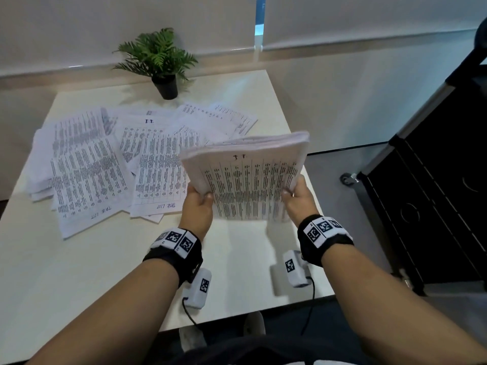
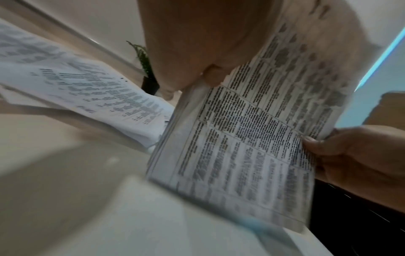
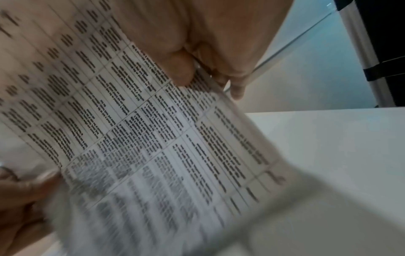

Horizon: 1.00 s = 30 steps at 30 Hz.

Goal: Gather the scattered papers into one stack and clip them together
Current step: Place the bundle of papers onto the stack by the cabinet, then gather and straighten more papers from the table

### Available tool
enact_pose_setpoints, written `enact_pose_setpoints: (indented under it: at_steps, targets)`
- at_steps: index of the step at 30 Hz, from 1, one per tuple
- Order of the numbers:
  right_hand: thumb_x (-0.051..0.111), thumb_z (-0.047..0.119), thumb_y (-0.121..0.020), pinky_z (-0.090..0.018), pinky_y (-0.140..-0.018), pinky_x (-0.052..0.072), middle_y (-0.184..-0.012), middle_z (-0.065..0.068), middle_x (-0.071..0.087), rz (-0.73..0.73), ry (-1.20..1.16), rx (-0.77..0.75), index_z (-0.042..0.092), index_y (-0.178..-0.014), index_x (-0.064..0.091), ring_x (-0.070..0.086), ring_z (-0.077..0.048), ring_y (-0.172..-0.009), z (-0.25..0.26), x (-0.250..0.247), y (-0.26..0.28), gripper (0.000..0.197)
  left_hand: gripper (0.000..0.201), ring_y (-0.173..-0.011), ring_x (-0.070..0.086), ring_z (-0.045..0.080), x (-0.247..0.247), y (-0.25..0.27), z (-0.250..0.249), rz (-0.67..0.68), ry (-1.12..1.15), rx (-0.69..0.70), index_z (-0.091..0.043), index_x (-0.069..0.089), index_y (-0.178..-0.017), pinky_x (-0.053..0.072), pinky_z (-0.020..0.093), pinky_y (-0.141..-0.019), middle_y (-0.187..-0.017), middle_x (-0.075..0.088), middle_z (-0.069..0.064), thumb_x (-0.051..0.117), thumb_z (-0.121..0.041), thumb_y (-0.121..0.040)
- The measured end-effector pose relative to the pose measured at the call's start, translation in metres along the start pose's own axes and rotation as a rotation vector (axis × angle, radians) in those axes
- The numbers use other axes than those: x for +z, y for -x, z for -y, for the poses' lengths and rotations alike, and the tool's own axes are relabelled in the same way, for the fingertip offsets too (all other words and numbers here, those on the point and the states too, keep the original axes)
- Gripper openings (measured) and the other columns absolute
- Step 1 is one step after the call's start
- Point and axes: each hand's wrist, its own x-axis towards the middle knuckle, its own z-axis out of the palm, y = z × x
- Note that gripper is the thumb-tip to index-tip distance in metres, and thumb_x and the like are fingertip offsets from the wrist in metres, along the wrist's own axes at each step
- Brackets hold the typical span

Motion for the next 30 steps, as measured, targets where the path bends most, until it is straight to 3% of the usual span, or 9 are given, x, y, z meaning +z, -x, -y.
enact_pose_setpoints:
  at_steps: [4, 9, 13, 16, 18, 22, 26, 28, 30]
  targets:
    - [0.046, 0.009, -0.092, -0.036, -0.069, 0.050, -0.082, -0.006, 0.053, -0.049, 0.257, 0.085, 0.005, -0.098, 0.043, 0.054, -0.026, -0.078, -0.019, -0.011, -0.006, 0.007, 0.025, -0.107, 0.061, 0.028, 0.005, -0.002, 0.016, 0.052, -0.254, -0.062, -0.010, 0.050, -0.120, 0.051, 0.043, -0.095, -0.118, 0.063, 0.008, 0.054, -0.010, -0.095]
    - [0.046, 0.003, -0.086, -0.029, -0.059, 0.036, -0.065, -0.005, 0.041, 0.004, 0.544, 0.242, 0.009, -0.081, 0.036, 0.046, -0.027, -0.067, -0.072, -0.019, 0.003, 0.013, 0.024, -0.096, 0.066, 0.033, 0.022, 0.010, 0.051, 0.366, -0.604, -0.201, -0.004, 0.059, -0.106, 0.057, 0.045, -0.085, -0.110, 0.068, 0.015, 0.065, -0.019, -0.089]
    - [0.044, 0.001, -0.084, -0.034, -0.066, 0.046, -0.078, -0.011, 0.049, -0.036, 0.549, 0.290, 0.008, -0.092, 0.045, 0.051, -0.028, -0.073, -0.092, -0.020, 0.004, 0.011, 0.023, -0.093, 0.065, 0.032, 0.037, 0.008, 0.053, 0.465, -0.777, -0.218, -0.007, 0.050, -0.092, 0.054, 0.037, -0.081, -0.102, 0.064, 0.015, 0.065, -0.025, -0.090]
    - [0.042, -0.002, -0.086, -0.033, -0.067, 0.049, -0.086, -0.007, 0.052, -0.028, 0.480, 0.301, 0.022, -0.128, 0.041, 0.055, -0.029, -0.074, -0.089, -0.022, -0.002, 0.048, 0.024, -0.090, 0.061, 0.028, 0.045, 0.000, 0.052, 0.450, -0.839, -0.201, -0.008, 0.050, -0.094, 0.046, 0.031, -0.074, -0.097, 0.059, 0.010, 0.063, -0.027, -0.091]
    - [0.040, -0.003, -0.085, -0.034, -0.067, 0.052, -0.086, -0.006, 0.055, 0.002, 0.446, 0.296, 0.034, -0.137, 0.032, 0.059, -0.029, -0.076, -0.084, -0.024, -0.008, 0.064, 0.029, -0.099, 0.061, 0.029, 0.049, -0.005, 0.052, 0.440, -0.845, -0.197, -0.004, 0.054, -0.104, 0.040, 0.028, -0.073, -0.101, 0.059, 0.011, 0.063, -0.028, -0.091]
    - [0.044, -0.002, -0.085, -0.043, -0.084, 0.054, -0.110, -0.015, 0.055, 0.015, 0.518, 0.259, 0.035, -0.142, 0.029, 0.060, -0.035, -0.095, -0.078, -0.025, -0.018, 0.070, 0.040, -0.088, 0.052, 0.020, 0.058, -0.009, 0.055, 0.385, -0.794, -0.230, -0.001, 0.050, -0.116, 0.039, 0.026, -0.069, -0.115, 0.061, 0.014, 0.066, -0.027, -0.090]
    - [0.065, 0.004, -0.076, -0.044, -0.096, 0.044, -0.127, -0.013, 0.040, -0.085, 0.701, 0.205, 0.031, -0.144, 0.022, 0.048, -0.032, -0.114, -0.067, -0.015, -0.017, 0.085, 0.060, -0.094, 0.057, 0.021, 0.055, -0.014, 0.054, 0.310, -0.707, -0.255, 0.001, 0.044, -0.126, 0.044, 0.026, -0.074, -0.121, 0.059, 0.014, 0.073, -0.030, -0.082]
    - [0.067, 0.009, -0.074, -0.045, -0.100, 0.037, -0.135, -0.009, 0.036, -0.125, 0.795, 0.121, 0.029, -0.141, 0.028, 0.040, -0.030, -0.121, -0.052, -0.004, -0.017, 0.081, 0.059, -0.098, 0.065, 0.026, 0.044, -0.020, 0.049, 0.263, -0.650, -0.273, 0.001, 0.045, -0.130, 0.046, 0.025, -0.077, -0.117, 0.063, 0.015, 0.067, -0.030, -0.085]
    - [0.061, 0.014, -0.082, -0.044, -0.101, 0.035, -0.135, -0.008, 0.038, -0.109, 0.793, 0.029, 0.025, -0.137, 0.038, 0.039, -0.030, -0.122, -0.032, 0.014, -0.021, 0.061, 0.045, -0.089, 0.069, 0.029, 0.024, -0.030, 0.042, 0.200, -0.556, -0.283, -0.001, 0.052, -0.127, 0.055, 0.031, -0.084, -0.103, 0.071, 0.017, 0.060, -0.022, -0.088]
